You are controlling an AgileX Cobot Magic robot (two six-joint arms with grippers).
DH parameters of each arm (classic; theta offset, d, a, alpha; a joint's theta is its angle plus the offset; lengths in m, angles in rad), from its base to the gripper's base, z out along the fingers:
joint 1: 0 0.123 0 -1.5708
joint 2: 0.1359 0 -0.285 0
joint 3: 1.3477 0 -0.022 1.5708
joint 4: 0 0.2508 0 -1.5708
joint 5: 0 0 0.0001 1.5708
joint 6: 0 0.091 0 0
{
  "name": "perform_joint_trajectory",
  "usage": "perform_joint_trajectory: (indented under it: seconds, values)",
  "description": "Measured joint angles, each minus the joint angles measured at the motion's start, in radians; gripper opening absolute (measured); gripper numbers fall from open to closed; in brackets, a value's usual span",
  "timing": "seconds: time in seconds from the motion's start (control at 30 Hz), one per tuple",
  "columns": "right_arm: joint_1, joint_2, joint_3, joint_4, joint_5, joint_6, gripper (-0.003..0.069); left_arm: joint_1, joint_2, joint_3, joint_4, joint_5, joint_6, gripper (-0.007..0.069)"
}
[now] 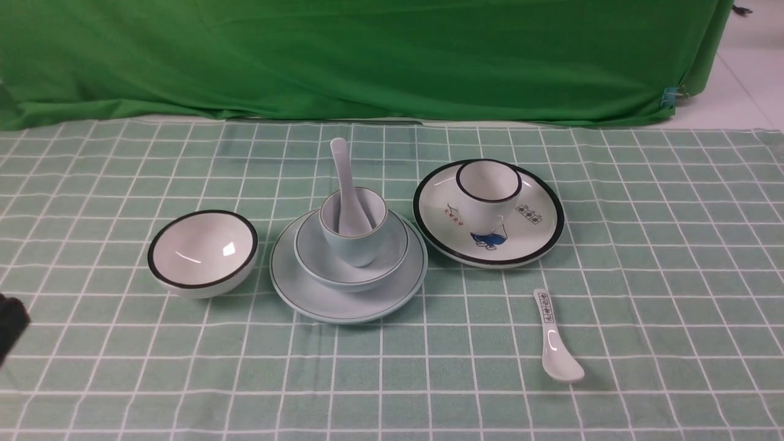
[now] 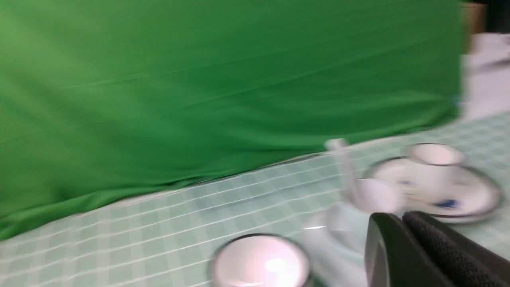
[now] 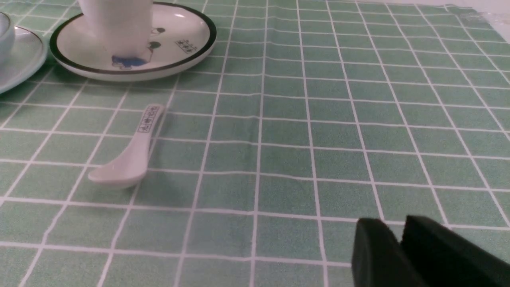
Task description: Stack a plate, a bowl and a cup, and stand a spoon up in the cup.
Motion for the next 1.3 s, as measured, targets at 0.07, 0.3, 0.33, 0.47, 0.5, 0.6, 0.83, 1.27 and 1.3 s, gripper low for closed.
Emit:
perform_joint_trajectory:
  seconds: [0.07, 0.3, 0.33, 0.47, 0.5, 0.6, 0.83, 1.27, 1.3]
  values:
    - [0.000, 0.000, 0.000, 0.000, 0.000, 0.000, 0.0150, 0.082, -0.007, 0.047, -0.004, -0.037, -0.002, 0.0017]
    - [0.000, 0.000, 0.000, 0.000, 0.000, 0.000, 0.0163, 0.232, -0.118, 0.293, -0.015, -0.071, -0.062, 0.0017]
    - [0.000, 0.000, 0.000, 0.000, -0.001, 0.000, 0.0167, 0.234, -0.120, 0.307, -0.016, -0.060, -0.075, 0.0017]
    - [0.000, 0.000, 0.000, 0.000, 0.000, 0.000, 0.0178, 0.234, -0.120, 0.317, -0.029, -0.024, -0.113, 0.0017]
    - [0.000, 0.000, 0.000, 0.000, 0.001, 0.000, 0.0181, 0.234, -0.120, 0.318, -0.030, -0.020, -0.117, 0.0017]
    - [0.000, 0.000, 0.000, 0.000, 0.000, 0.000, 0.0193, 0.234, -0.120, 0.318, -0.033, -0.016, -0.122, 0.0017]
    - [0.000, 0.000, 0.000, 0.000, 0.000, 0.000, 0.0213, 0.234, -0.120, 0.318, -0.033, -0.016, -0.123, 0.0017]
    - [0.000, 0.000, 0.000, 0.000, 0.000, 0.000, 0.0221, 0.234, -0.120, 0.318, -0.033, -0.016, -0.125, 0.0017]
    - [0.000, 0.000, 0.000, 0.000, 0.000, 0.000, 0.0225, 0.234, -0.120, 0.318, -0.033, -0.016, -0.125, 0.0017]
